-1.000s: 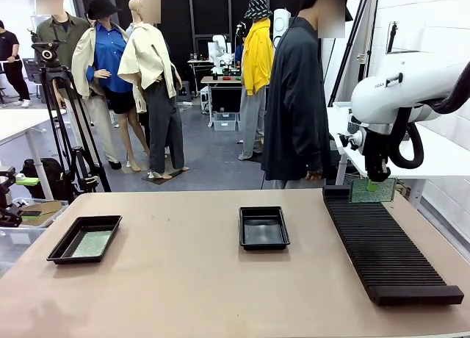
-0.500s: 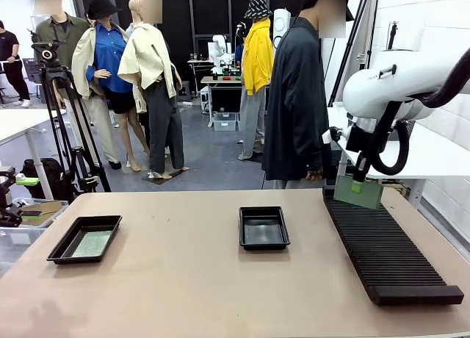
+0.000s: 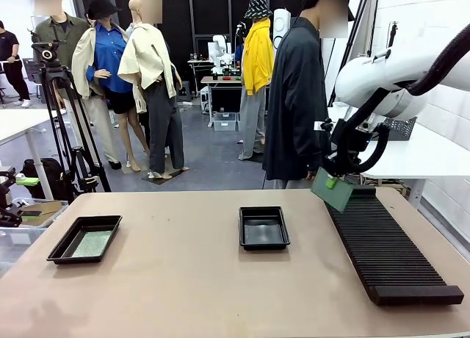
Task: Inspect and transfer BCBs to ESD trays.
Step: Pick up the Blank PCB from the PCB Rack and place it in the right ESD tray.
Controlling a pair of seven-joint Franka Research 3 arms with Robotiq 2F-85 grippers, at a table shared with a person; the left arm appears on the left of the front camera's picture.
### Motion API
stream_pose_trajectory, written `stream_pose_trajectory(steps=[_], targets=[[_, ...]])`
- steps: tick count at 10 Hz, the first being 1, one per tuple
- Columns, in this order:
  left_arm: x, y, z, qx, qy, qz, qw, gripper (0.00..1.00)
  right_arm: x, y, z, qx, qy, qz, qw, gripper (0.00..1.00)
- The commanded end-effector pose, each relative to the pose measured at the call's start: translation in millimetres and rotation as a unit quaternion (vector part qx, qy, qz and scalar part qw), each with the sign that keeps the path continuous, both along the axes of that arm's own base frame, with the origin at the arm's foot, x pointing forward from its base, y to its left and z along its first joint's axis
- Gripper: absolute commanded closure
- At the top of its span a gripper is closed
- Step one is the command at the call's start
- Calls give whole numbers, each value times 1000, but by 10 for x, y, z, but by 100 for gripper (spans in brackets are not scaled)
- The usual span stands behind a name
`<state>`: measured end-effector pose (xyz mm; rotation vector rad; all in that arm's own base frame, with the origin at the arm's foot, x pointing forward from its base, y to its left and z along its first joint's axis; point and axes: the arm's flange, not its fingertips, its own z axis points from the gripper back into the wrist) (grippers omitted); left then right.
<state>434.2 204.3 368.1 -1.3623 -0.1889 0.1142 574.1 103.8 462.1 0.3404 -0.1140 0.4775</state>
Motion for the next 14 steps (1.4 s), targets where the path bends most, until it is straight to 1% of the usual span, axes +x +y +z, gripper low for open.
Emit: stream_pose_trajectory(steps=[1,3,6,7,9,10,11,14], targets=[[-10,3,18,1,-1,0,1000,0,49,106,-34,28,-4,-57,998,100],[-10,3,18,1,-1,0,1000,0,112,158,-67,54,2,-87,995,100],[-10,3,18,1,-1,0,1000,0,312,254,-178,102,4,-121,987,100],[-10,3,18,1,-1,0,1000,0,357,316,-226,114,1,-125,986,100],[-10,3,18,1,-1,0,1000,0,469,458,-341,155,11,-123,980,100],[-10,3,18,1,-1,0,1000,0,536,526,-403,162,6,-131,978,100],[-10,3,18,1,-1,0,1000,0,655,597,-513,177,9,-129,976,100],[-10,3,18,1,-1,0,1000,0,929,744,-794,217,33,-131,967,100]])
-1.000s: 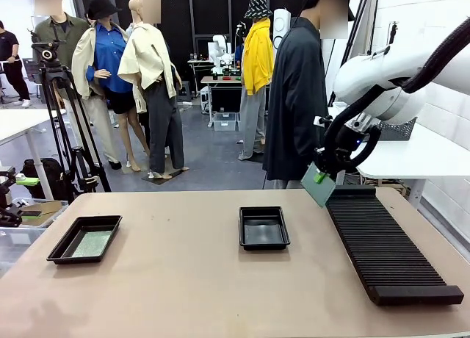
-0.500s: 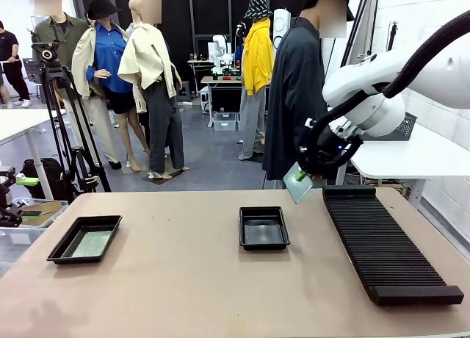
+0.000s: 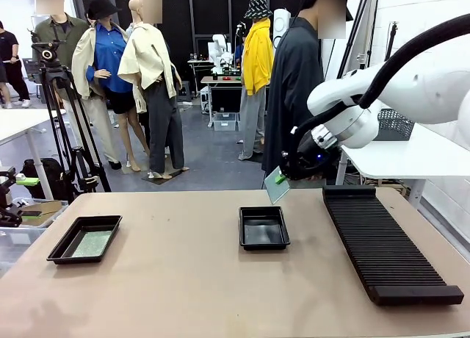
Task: Inspect and transfer BCBs to ESD trays.
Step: Pick up the Blank PCB from the PCB Rack and place it in the right ESD tray.
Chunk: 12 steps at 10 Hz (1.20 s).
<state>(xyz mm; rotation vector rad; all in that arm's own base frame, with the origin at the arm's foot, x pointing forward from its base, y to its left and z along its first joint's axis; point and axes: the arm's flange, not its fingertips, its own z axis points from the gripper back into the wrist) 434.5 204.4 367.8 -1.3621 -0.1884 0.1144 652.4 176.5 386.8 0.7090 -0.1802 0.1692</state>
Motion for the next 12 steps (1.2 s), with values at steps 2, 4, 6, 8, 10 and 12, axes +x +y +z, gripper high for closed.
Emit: stream_pose_trajectory(steps=[2,4,6,8,10,12], targets=[[-13,2,20,1,-2,0,1000,0,273,163,-215,33,11,11,999,100],[-13,2,20,1,-2,0,1000,0,204,251,-270,36,22,10,999,100],[-13,2,20,1,-2,0,1000,0,201,228,-328,22,17,11,1000,100],[-13,2,20,1,-2,0,1000,0,201,228,-328,22,17,11,1000,100],[-13,2,20,1,-2,0,1000,0,201,228,-328,22,17,11,1000,100],[-13,2,20,1,-2,0,1000,0,197,238,-312,23,16,12,1000,100]])
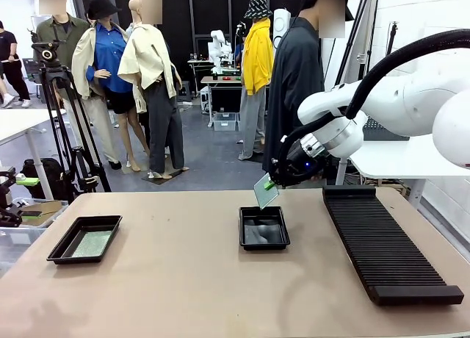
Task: Inspect and transfer BCBs to ESD trays.
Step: Pick up the Blank PCB from the PCB Rack and place it in the right ESD tray.
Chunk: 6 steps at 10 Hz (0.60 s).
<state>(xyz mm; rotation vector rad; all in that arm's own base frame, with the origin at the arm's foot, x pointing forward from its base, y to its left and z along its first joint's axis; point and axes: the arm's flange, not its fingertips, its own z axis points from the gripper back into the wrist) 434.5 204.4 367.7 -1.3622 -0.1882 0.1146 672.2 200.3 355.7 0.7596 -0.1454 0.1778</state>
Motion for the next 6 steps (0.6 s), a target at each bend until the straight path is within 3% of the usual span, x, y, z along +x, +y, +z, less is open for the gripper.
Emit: stream_pose_trajectory(steps=[1,3,6], targets=[[-13,2,22,1,-2,0,1000,0,-53,7,34,3,0,13,1000,100],[-13,2,22,1,-2,0,1000,0,-236,-50,43,46,19,14,999,100],[-13,2,22,1,-2,0,1000,0,-435,32,-16,41,51,-9,998,100]])
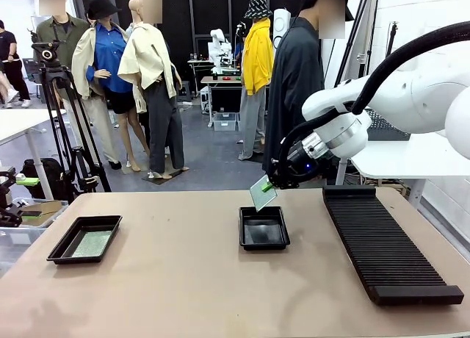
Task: Inspect and transfer BCBs to ESD trays.
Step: Pick up the Blank PCB from the PCB Rack and place it in the right ESD tray.
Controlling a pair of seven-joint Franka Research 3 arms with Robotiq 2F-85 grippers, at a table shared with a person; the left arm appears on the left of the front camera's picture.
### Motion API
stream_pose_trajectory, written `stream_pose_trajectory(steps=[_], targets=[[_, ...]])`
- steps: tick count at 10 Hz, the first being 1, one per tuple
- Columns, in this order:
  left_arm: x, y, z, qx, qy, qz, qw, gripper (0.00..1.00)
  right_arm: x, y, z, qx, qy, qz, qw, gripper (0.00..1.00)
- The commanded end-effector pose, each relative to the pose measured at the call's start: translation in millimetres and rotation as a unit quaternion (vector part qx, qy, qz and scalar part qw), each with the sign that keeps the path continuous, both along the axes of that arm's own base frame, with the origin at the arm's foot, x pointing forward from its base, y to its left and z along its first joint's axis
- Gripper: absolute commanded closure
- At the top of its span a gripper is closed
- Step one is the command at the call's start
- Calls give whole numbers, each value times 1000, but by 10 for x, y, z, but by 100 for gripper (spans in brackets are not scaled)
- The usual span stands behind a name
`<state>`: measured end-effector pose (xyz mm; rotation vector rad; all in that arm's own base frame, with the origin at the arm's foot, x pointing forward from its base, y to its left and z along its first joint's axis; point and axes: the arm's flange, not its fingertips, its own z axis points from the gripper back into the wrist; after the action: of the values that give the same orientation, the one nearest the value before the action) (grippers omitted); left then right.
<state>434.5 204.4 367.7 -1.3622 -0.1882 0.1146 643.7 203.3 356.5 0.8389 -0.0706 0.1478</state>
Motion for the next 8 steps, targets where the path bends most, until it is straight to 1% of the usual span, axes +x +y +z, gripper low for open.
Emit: stream_pose_trajectory(steps=[1,2,3,4,6,8], targets=[[-13,2,22,1,-2,0,1000,0,-183,51,-97,-5,16,-16,1000,100],[-13,2,22,1,-2,0,1000,0,-200,91,-207,-7,27,-10,1000,100],[-13,2,22,1,-2,0,1000,0,-230,132,-290,-21,32,-20,999,100],[-13,2,22,1,-2,0,1000,0,-271,183,-357,-31,31,-25,999,100],[-13,2,22,1,-2,0,1000,0,-297,272,-409,-47,26,-34,998,100],[-13,2,22,1,-2,0,1000,0,-269,353,-439,-62,34,-34,997,100]])
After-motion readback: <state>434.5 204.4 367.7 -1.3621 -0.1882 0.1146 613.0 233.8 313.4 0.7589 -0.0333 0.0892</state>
